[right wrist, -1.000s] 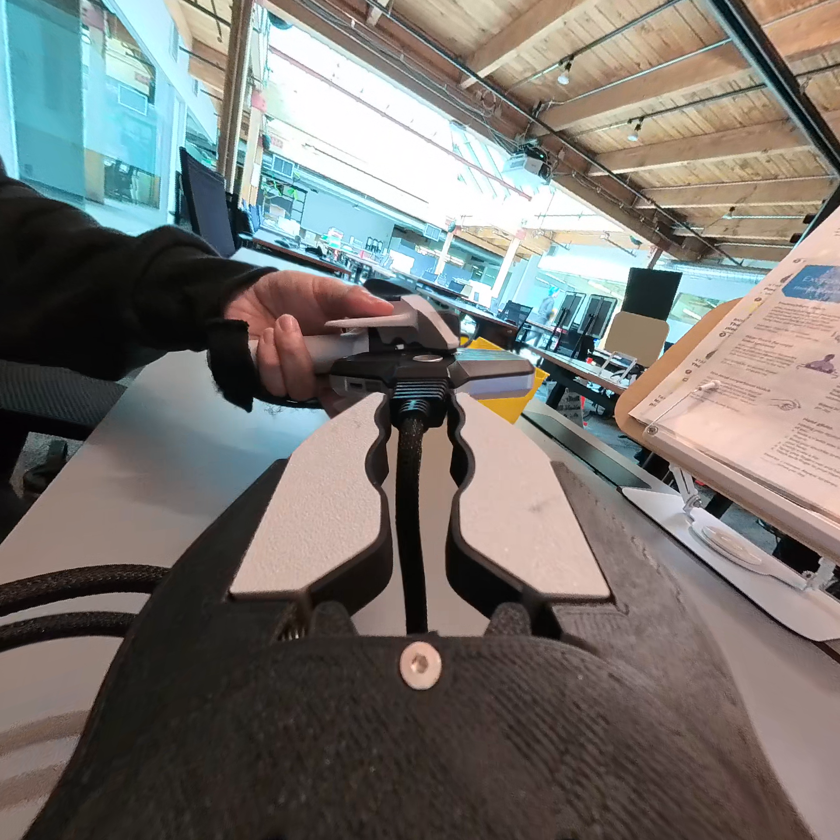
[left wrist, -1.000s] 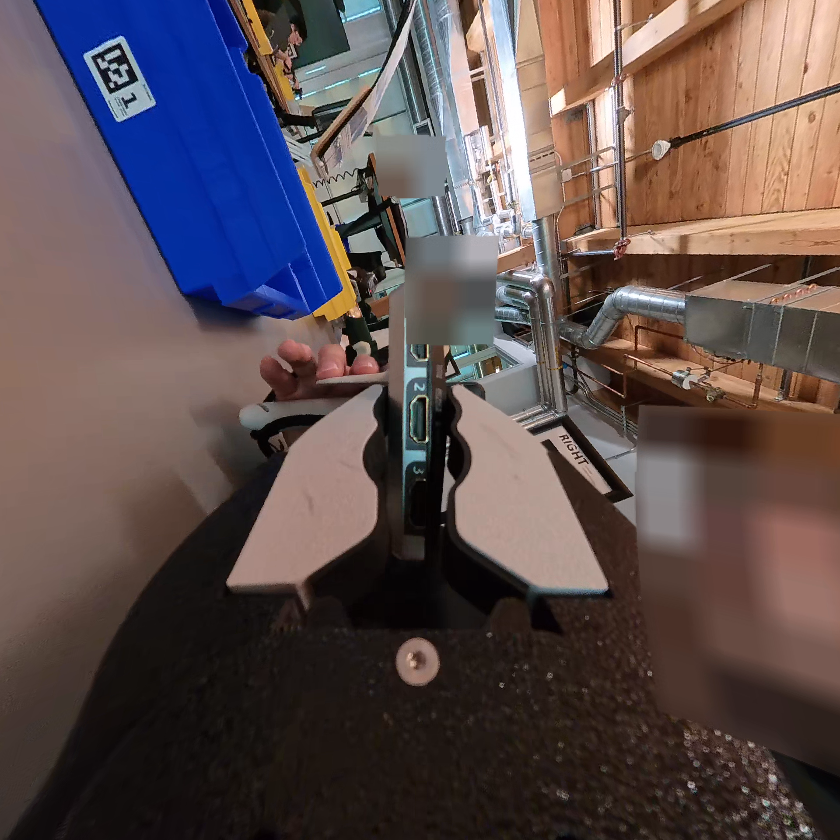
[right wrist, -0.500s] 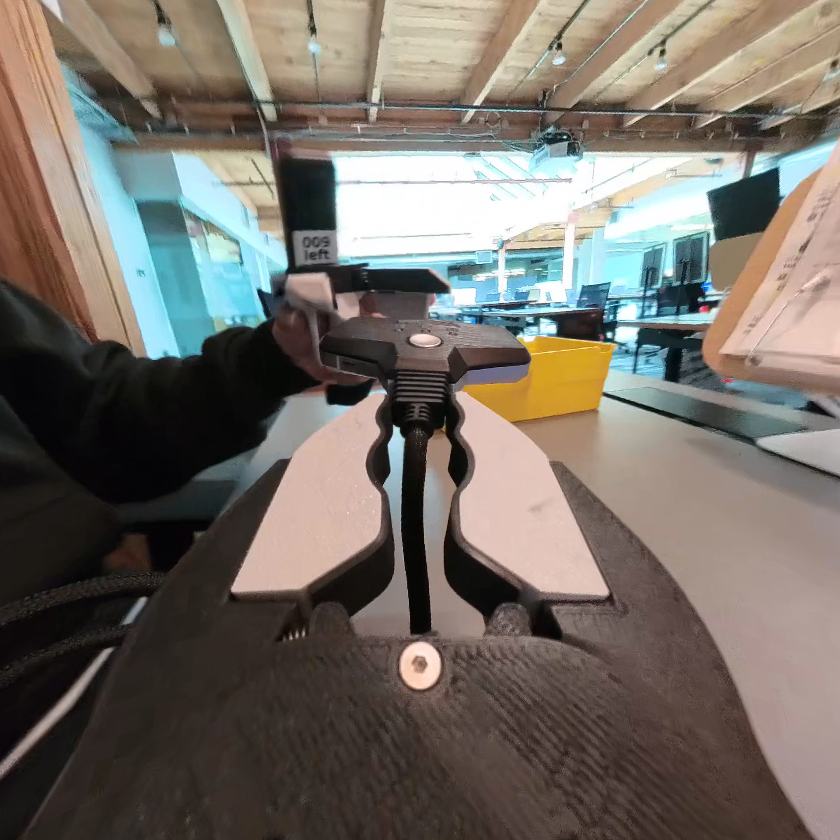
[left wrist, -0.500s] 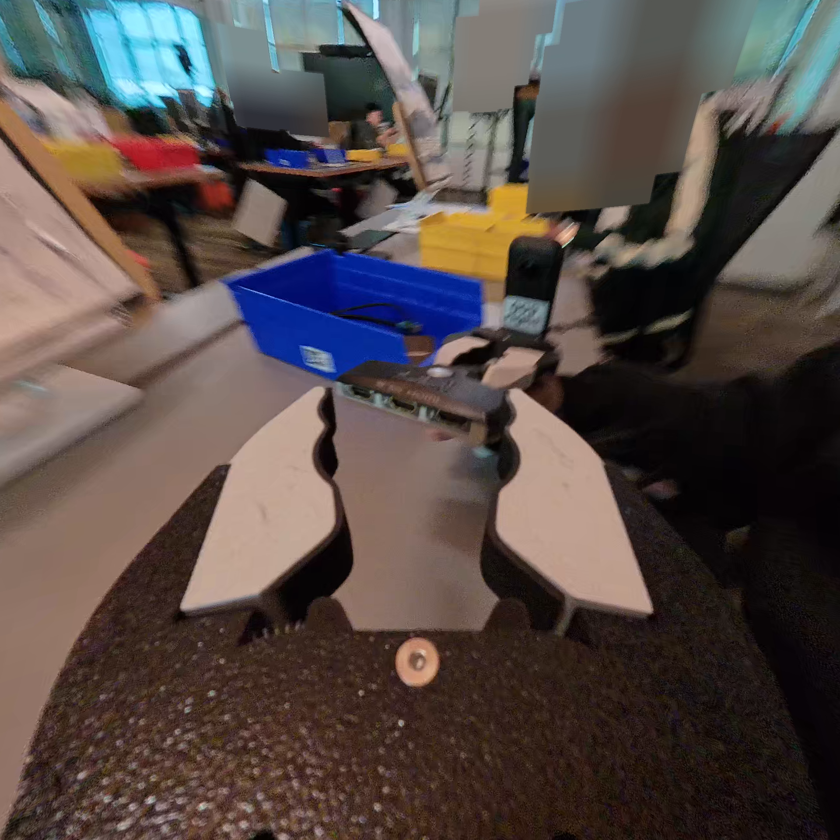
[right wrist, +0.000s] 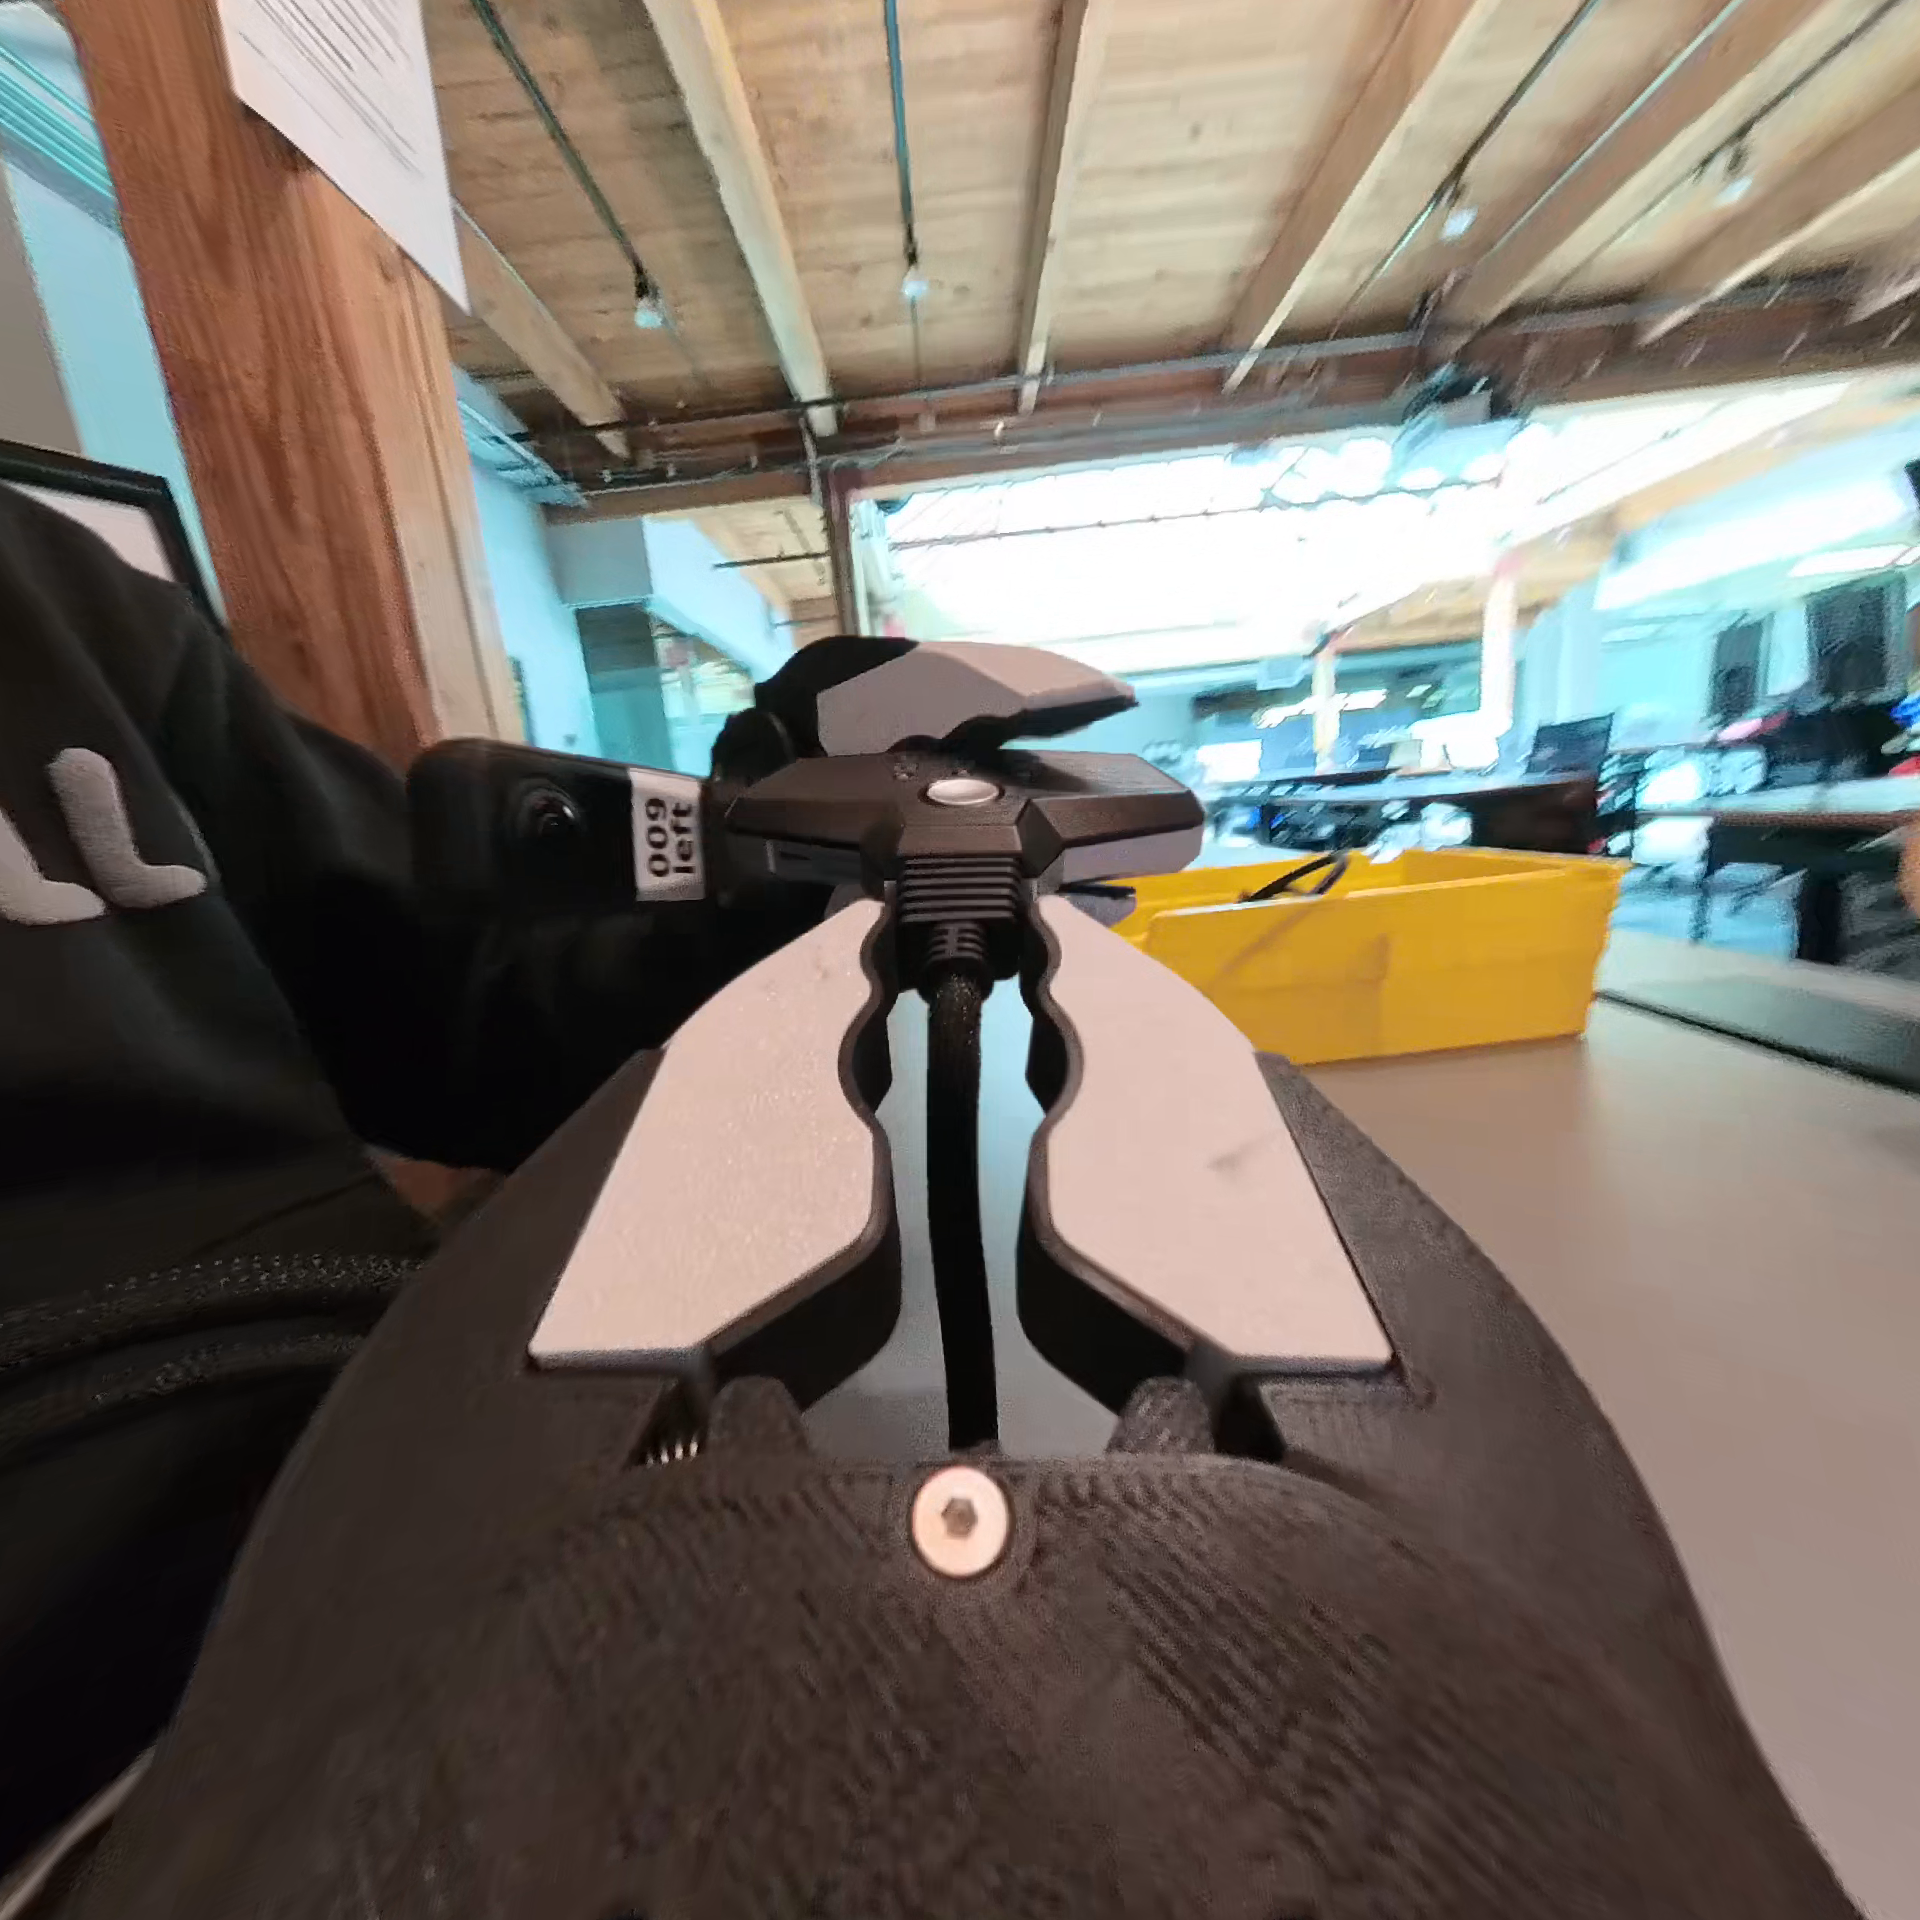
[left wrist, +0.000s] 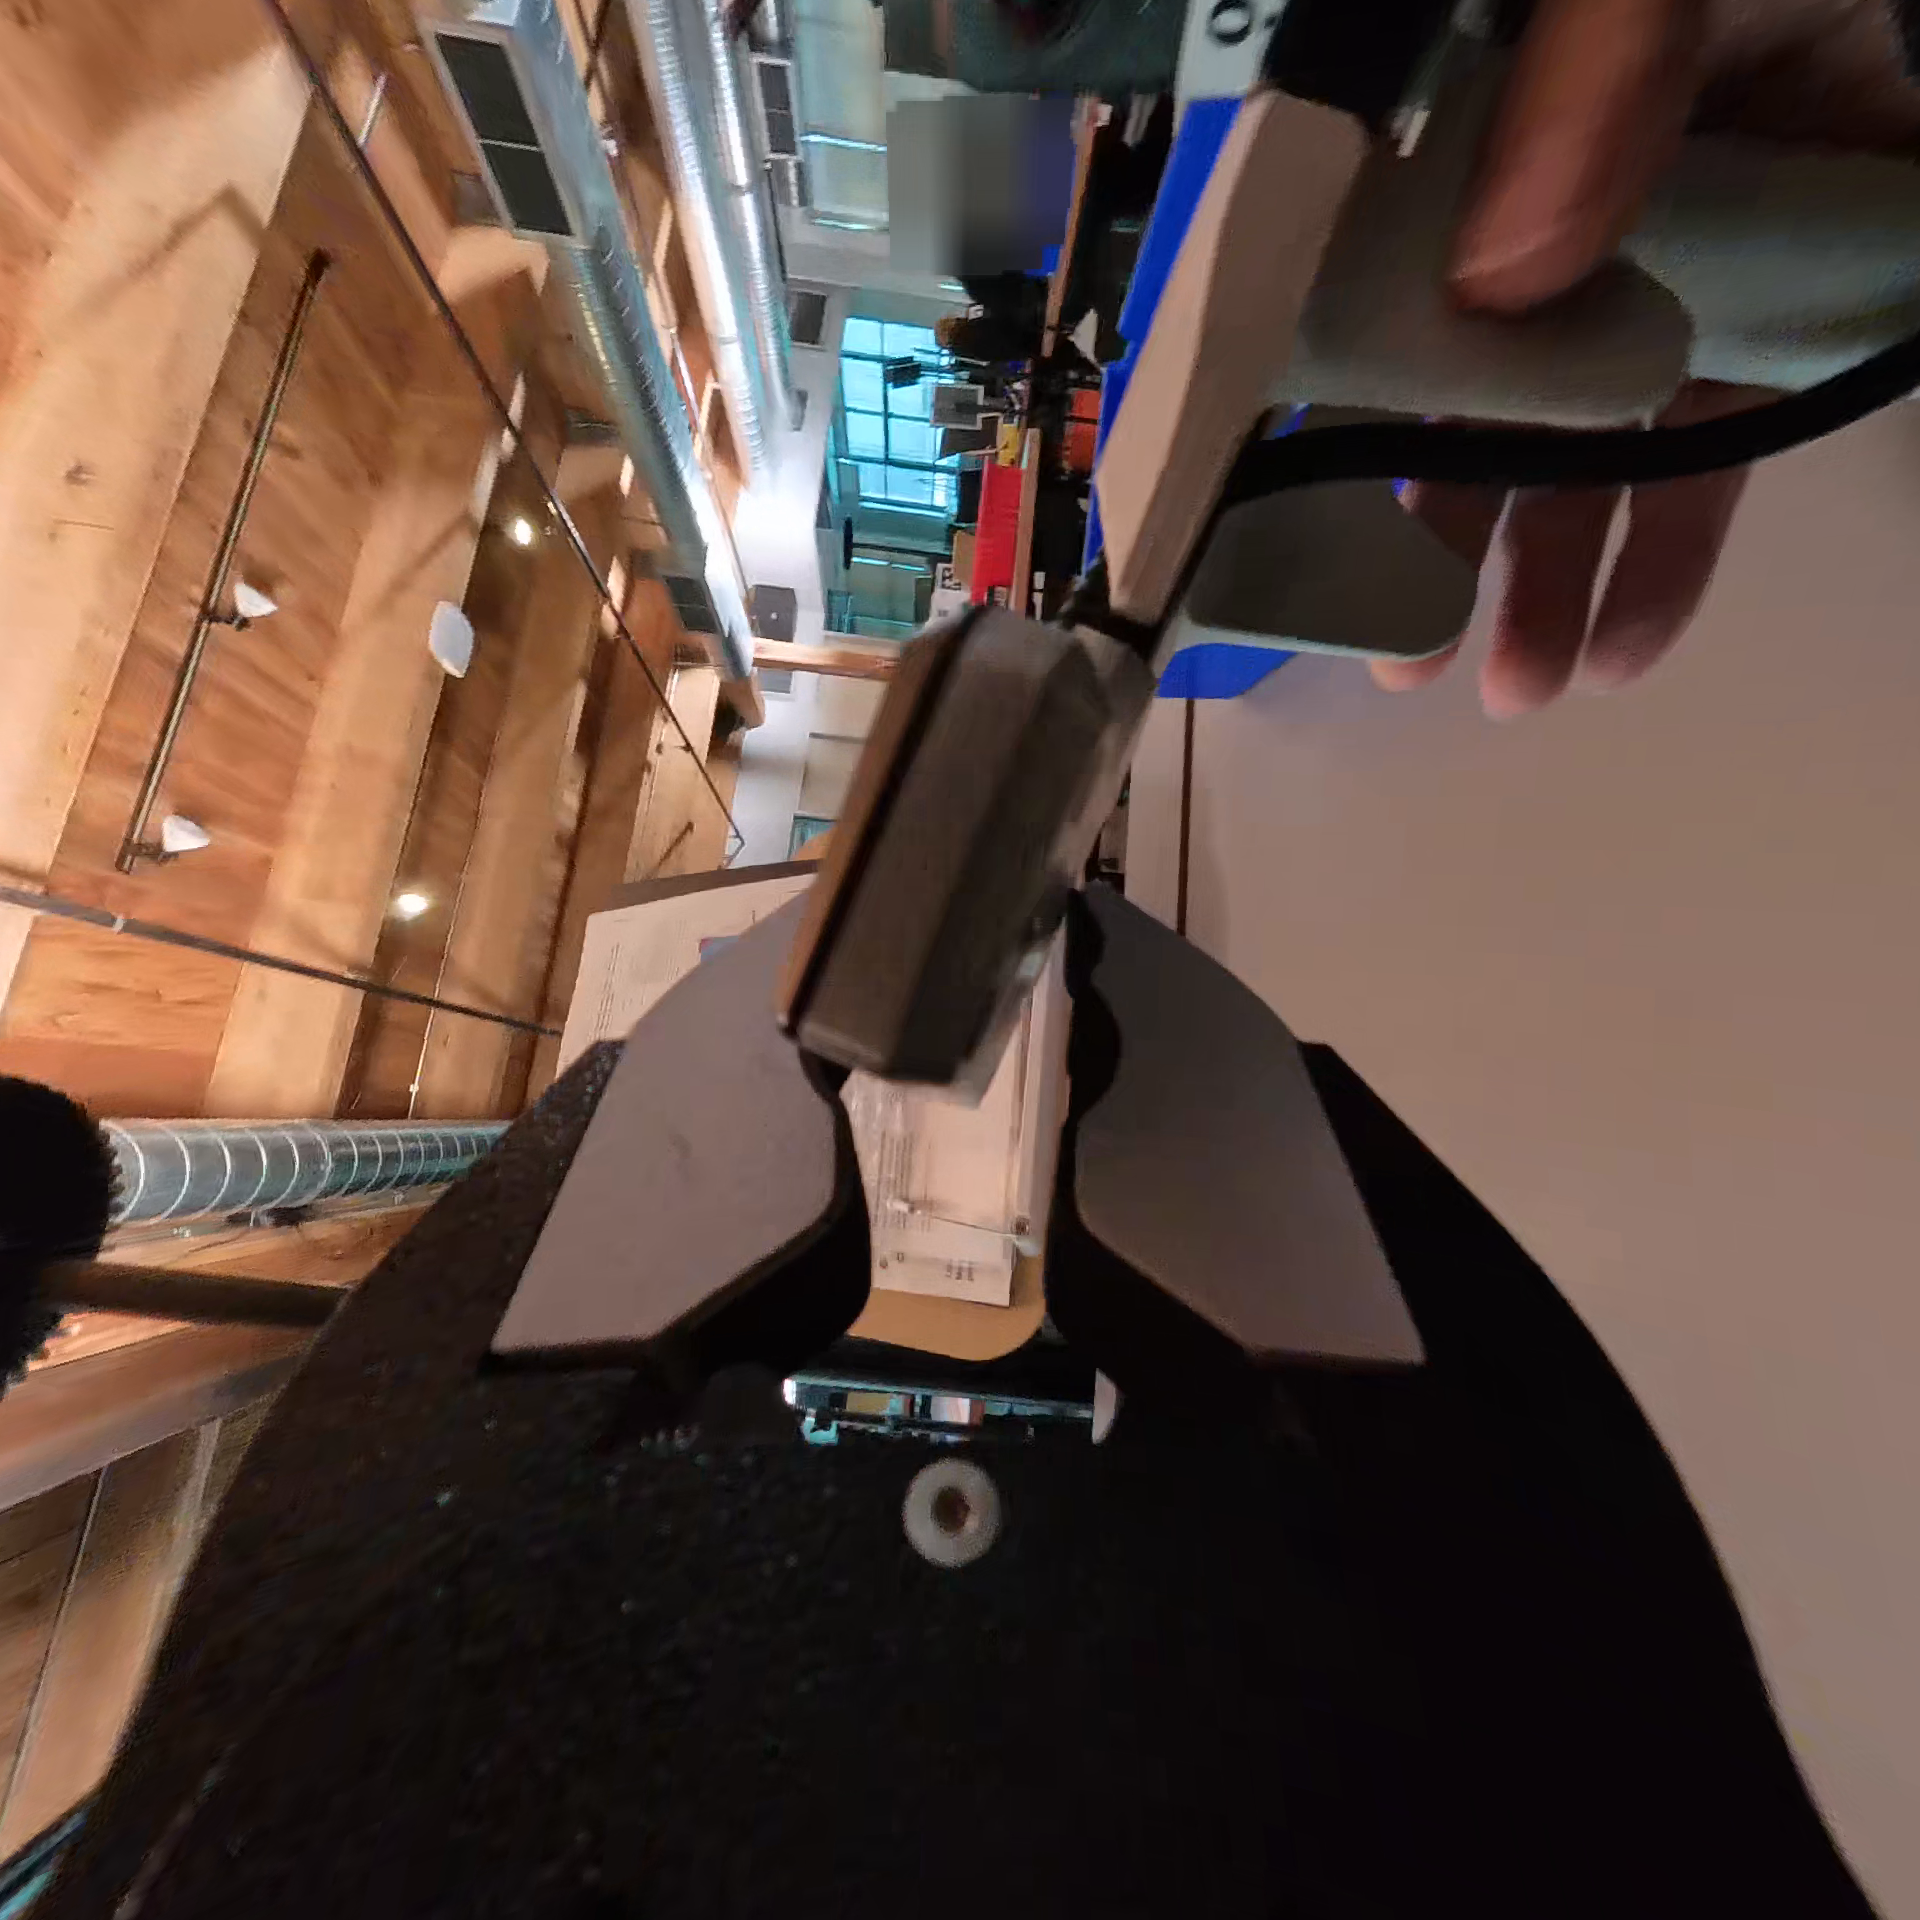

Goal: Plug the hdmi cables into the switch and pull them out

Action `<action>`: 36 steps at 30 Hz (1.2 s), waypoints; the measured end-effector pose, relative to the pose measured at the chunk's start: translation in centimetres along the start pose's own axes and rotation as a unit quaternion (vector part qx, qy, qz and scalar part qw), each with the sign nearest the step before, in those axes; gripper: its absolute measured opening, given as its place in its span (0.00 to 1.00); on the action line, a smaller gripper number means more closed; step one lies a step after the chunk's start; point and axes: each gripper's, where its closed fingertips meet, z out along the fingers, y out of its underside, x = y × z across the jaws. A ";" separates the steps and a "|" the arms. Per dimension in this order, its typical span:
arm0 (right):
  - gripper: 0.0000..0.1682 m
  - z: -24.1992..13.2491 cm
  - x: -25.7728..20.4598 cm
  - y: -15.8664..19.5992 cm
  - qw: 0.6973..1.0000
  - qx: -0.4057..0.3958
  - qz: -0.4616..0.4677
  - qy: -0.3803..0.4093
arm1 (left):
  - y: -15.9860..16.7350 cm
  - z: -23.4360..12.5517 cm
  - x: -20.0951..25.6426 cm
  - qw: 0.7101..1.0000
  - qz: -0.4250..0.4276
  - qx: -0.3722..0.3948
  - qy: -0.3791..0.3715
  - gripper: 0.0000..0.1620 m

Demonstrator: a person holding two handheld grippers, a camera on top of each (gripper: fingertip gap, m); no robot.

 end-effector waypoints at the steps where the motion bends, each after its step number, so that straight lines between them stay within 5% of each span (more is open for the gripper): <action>1: 0.13 -0.2 0.0 -0.4 1.000 0.013 -0.019 0.012 | -0.2 0.4 -0.3 1.000 -0.003 -0.003 -0.009 0.22; 7: 0.14 -0.9 0.6 -1.3 0.996 0.054 -0.048 0.051 | -0.3 1.7 -0.7 0.999 -0.012 -0.015 -0.041 0.20; 19: 0.13 -1.6 2.2 -0.6 0.994 0.009 -0.028 0.107 | 1.2 2.0 1.9 0.982 -0.169 -0.076 0.028 0.26; 24: 0.13 -2.8 3.9 -0.7 0.987 0.023 -0.004 0.157 | 6.6 -1.4 -0.5 0.957 -0.259 -0.131 0.023 0.28; 27: 0.13 -2.6 3.8 -0.5 0.988 0.018 -0.005 0.153 | 15.9 -5.5 -3.6 0.882 -0.400 -0.247 -0.040 0.24; 31: 0.13 -2.1 3.5 0.2 0.990 -0.003 -0.014 0.143 | 27.2 -10.8 -2.4 0.705 -0.601 -0.374 -0.048 0.34; 36: 0.13 -2.0 3.4 0.3 0.990 -0.006 -0.008 0.138 | 31.9 -10.2 1.9 0.535 -0.759 -0.370 0.016 0.33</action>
